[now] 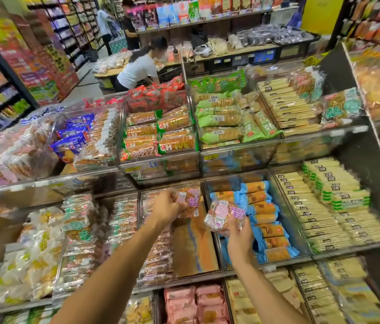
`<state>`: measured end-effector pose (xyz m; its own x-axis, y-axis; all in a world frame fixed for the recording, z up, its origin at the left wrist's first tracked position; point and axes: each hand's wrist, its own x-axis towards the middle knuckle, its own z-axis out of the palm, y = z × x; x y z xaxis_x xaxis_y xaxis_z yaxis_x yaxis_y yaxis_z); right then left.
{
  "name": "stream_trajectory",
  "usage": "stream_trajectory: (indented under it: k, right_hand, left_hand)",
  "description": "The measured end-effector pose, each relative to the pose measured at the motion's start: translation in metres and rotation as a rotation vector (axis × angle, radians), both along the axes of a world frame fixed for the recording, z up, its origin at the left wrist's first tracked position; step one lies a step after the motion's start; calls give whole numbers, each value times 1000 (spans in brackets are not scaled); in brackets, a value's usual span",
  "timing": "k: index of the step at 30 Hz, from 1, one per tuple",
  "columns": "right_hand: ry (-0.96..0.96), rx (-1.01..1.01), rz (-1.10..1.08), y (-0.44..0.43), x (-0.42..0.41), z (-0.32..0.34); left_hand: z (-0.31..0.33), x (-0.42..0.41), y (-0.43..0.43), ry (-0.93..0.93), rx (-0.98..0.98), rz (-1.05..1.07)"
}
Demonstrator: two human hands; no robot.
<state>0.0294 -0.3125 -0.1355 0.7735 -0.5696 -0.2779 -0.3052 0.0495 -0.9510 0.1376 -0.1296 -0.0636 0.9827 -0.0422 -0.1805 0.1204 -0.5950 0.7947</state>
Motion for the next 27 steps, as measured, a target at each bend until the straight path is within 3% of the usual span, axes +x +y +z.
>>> stream_trajectory:
  k: [10,18,27]
  right_hand:
    - [-27,-48,6,2,-8,-13]
    - [-32,40,23,0,-6,-12]
    - [-48,71,24,1,-6,-11]
  left_hand:
    - [-24,19,-28,-113,560,-174]
    - [-18,35,-31,-246,821,-313]
    - [-25,54,-20,-287,625,-322]
